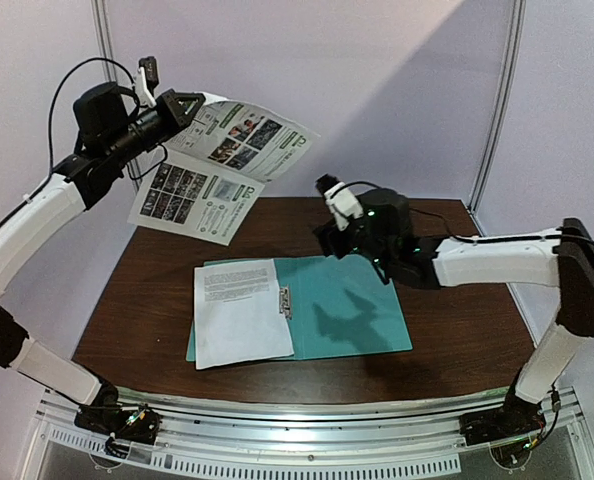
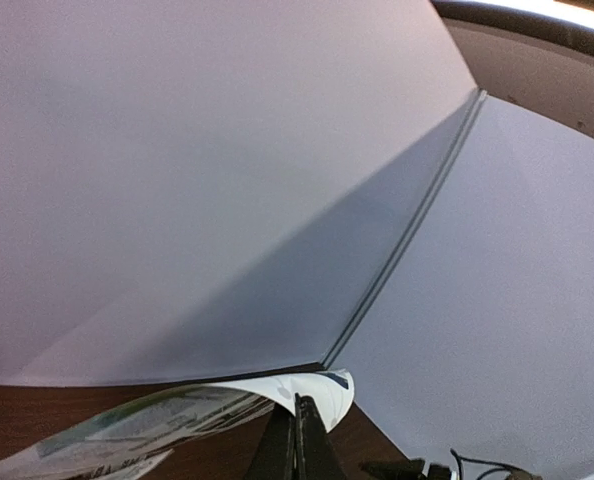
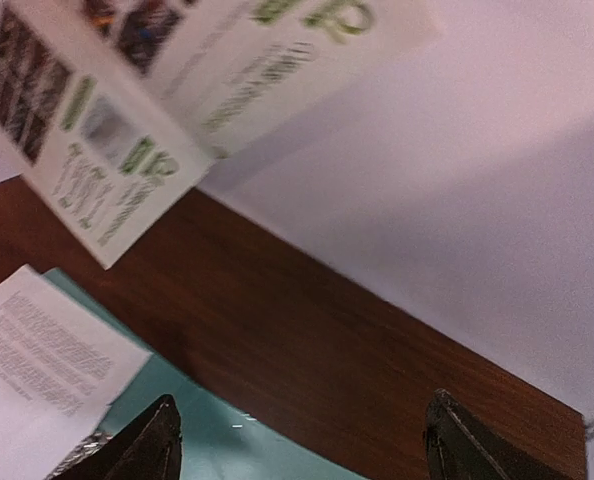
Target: Put the files into the folder
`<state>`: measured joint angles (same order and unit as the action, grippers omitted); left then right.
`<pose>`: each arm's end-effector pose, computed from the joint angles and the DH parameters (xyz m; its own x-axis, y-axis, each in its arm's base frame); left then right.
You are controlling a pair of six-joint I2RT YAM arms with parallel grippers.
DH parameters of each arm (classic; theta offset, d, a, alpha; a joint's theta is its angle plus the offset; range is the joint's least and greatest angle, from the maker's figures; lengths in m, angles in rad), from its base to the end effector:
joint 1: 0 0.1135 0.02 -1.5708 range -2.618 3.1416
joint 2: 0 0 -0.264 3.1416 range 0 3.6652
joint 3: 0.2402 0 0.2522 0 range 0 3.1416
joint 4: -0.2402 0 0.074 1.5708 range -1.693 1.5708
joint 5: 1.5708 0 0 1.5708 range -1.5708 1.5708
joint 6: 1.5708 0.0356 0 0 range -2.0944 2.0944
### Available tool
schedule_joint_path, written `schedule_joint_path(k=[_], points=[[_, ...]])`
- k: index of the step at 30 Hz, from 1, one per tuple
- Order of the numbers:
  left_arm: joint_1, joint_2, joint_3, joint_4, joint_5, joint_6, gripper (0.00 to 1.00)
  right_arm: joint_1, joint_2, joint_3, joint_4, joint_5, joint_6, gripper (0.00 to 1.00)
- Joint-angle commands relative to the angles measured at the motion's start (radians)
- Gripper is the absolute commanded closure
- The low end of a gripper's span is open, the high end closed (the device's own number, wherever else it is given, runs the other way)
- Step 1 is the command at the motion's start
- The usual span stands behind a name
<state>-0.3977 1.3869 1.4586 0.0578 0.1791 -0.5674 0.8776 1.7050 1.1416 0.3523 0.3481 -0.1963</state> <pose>0.2925 -0.1297 0.4645 -0.1919 -0.4930 -0.8486 0.5227 0.6805 -0.5135 0.2647 0.2996 0.2725 -0.0319 -0.3253 -0.9451 -0.5263 0.8093 -0.2608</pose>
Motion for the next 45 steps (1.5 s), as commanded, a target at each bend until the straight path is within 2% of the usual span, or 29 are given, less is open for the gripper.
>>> schedule_joint_path(k=[1, 4, 10, 15, 18, 20, 26, 28, 32, 36, 42, 45], points=[[-0.060, 0.009, 0.121, -0.125, 0.081, 0.070, 1.00, -0.066, -0.160, -0.121, 0.041, 0.271, -0.041, 0.17], [-0.090, 0.010, 0.192, -0.146, 0.155, 0.070, 1.00, -0.108, -0.214, -0.166, 0.043, 0.359, -0.032, 0.17], [-0.117, -0.018, 0.257, -0.172, 0.252, 0.014, 1.00, -0.179, -0.330, -0.217, 0.034, 0.416, 0.018, 0.17], [-0.118, -0.043, 0.247, -0.131, 0.288, -0.096, 1.00, -0.238, -0.367, -0.193, -0.032, 0.339, 0.084, 0.17], [-0.116, -0.047, 0.190, -0.120, 0.252, -0.189, 1.00, -0.260, -0.340, -0.139, -0.105, 0.263, 0.141, 0.17], [-0.097, -0.059, 0.076, -0.082, 0.237, -0.242, 1.00, -0.266, -0.301, -0.091, -0.157, 0.203, 0.166, 0.17], [0.062, -0.060, -0.321, 0.270, 0.317, -0.480, 1.00, -0.284, -0.102, 0.093, -0.299, -0.006, 0.244, 0.16], [0.088, -0.010, -0.381, 0.340, 0.351, -0.502, 1.00, -0.294, -0.051, 0.127, -0.312, -0.111, 0.267, 0.17], [0.110, 0.125, -0.378, 0.307, 0.367, -0.437, 1.00, -0.307, 0.033, 0.166, -0.284, -0.289, 0.289, 0.16], [0.136, 0.253, -0.368, 0.373, 0.409, -0.430, 1.00, -0.326, 0.085, 0.197, -0.250, -0.464, 0.330, 0.16], [0.144, 0.400, -0.270, 0.362, 0.442, -0.413, 1.00, -0.339, 0.138, 0.259, -0.242, -0.802, 0.373, 0.14], [0.137, 0.445, -0.238, 0.355, 0.443, -0.402, 1.00, -0.329, 0.171, 0.259, -0.200, -0.894, 0.427, 0.13]])
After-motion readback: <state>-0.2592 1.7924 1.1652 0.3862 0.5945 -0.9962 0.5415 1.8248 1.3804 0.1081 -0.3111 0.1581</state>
